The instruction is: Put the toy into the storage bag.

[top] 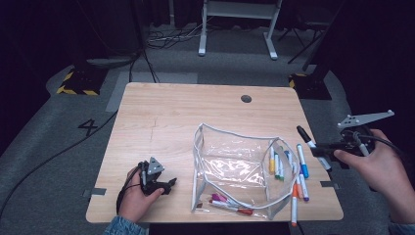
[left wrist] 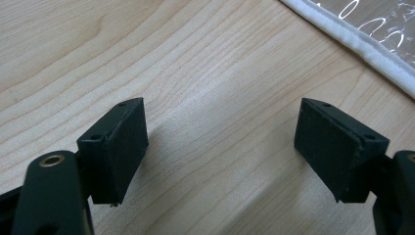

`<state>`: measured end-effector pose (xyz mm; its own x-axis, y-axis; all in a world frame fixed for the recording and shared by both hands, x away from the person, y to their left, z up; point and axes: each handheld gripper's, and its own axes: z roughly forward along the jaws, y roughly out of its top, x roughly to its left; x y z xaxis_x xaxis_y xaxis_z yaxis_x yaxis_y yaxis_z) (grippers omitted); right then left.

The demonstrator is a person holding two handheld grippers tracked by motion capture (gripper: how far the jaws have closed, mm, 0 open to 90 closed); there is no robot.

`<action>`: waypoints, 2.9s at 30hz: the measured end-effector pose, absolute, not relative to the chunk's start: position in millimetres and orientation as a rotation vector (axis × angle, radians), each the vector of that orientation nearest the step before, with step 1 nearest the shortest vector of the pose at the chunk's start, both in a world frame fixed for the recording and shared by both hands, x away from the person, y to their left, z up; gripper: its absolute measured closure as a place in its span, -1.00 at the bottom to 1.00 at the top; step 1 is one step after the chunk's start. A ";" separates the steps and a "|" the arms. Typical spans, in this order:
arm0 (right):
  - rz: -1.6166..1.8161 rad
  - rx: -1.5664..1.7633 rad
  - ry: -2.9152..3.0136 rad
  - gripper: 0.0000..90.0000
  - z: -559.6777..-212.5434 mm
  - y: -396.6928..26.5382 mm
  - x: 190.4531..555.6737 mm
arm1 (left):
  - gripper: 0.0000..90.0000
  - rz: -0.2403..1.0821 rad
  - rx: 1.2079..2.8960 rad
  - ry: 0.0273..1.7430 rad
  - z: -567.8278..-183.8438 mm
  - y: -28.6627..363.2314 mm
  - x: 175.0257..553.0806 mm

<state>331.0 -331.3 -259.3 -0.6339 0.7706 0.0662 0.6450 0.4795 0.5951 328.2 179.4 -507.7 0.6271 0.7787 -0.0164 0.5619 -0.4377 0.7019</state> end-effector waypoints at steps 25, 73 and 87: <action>0.793 0.837 2.823 0.71 -261.5 -206.9 336.4 | -0.54 0.414 2.169 1.039 -507.3 179.9 328.5; 0.212 0.515 3.209 0.71 -385.5 -105.7 334.3 | -0.54 0.420 2.169 1.039 -507.4 179.8 328.5; 0.067 0.426 3.275 0.60 -401.5 -102.7 335.3 | -0.54 0.411 2.163 1.034 -508.0 179.3 328.4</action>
